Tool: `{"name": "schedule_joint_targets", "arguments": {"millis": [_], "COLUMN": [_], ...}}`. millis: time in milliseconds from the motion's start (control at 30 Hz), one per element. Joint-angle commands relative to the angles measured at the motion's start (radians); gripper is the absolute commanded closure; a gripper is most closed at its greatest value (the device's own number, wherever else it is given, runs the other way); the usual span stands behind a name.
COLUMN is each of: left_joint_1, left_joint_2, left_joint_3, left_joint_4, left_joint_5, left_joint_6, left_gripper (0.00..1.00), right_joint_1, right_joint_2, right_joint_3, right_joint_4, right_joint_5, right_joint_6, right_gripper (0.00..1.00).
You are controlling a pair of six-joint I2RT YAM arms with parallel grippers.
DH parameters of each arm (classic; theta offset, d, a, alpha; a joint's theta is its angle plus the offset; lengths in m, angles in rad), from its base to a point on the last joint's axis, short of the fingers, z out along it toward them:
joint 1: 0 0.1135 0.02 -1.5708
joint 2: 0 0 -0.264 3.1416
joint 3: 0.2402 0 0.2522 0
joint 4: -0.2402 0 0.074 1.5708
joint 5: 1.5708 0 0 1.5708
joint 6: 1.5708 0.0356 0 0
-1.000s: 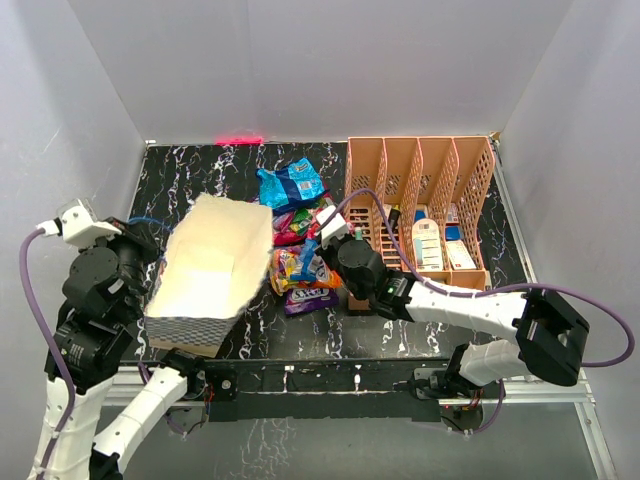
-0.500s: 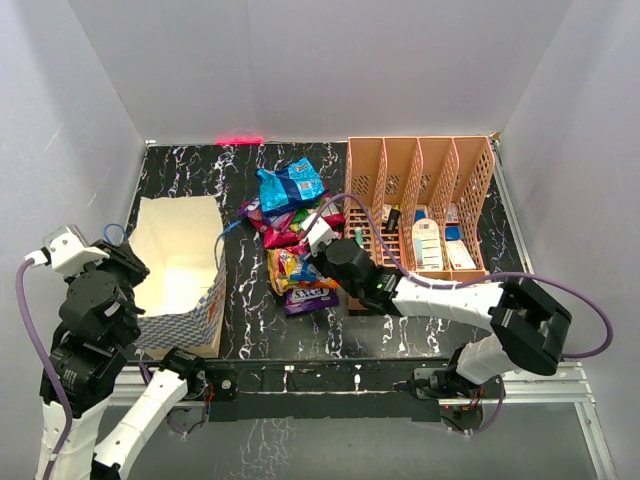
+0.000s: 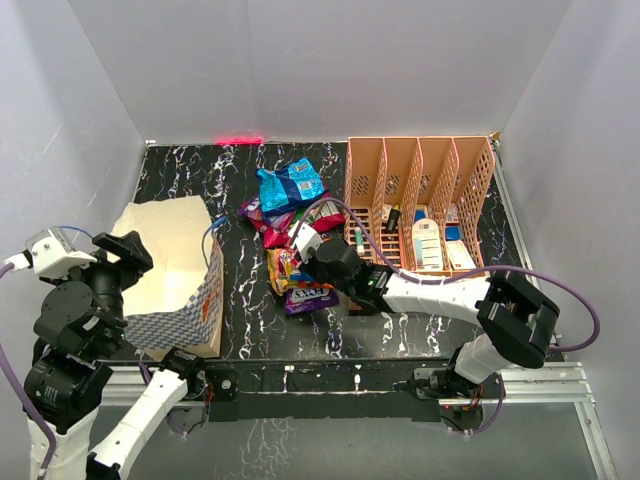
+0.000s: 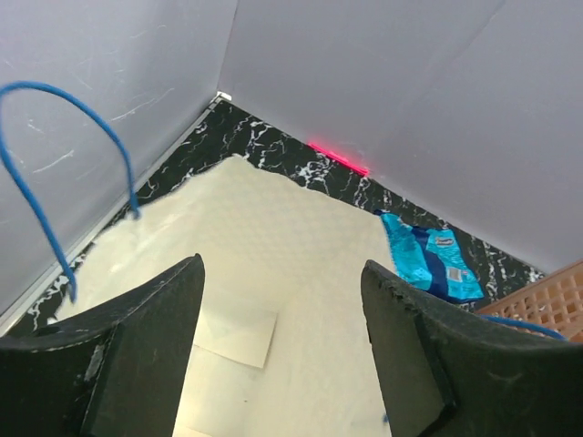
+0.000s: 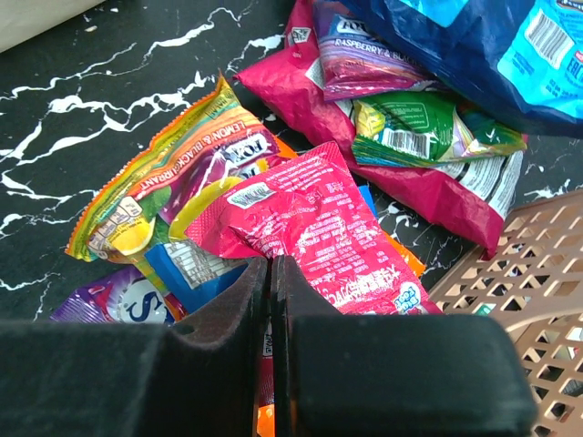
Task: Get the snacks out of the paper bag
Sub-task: Place the snack at the center of the board.
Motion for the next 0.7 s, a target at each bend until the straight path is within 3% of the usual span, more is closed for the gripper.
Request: {"name": "schedule_joint_targets", "arguments": {"millis": [0, 367, 667], "left_joint_1": [0.003, 0.003, 0.002], "left_joint_2": [0.004, 0.028, 0.057], "left_joint_3": [0.053, 0.123, 0.184], "left_joint_4": [0.002, 0.015, 0.015], "left_joint_5": [0.043, 0.104, 0.151], "left_joint_6": [0.020, 0.050, 0.063], "left_gripper": [0.29, 0.23, 0.19], "right_joint_1": [0.013, 0.015, 0.015], "right_joint_2": [0.007, 0.054, 0.004], "right_joint_3": [0.080, 0.060, 0.071], "right_joint_4": [-0.006, 0.010, 0.004], "right_joint_5": [-0.041, -0.001, -0.018], "right_joint_6": [-0.011, 0.026, 0.036], "right_gripper": [0.93, 0.85, 0.56]}}
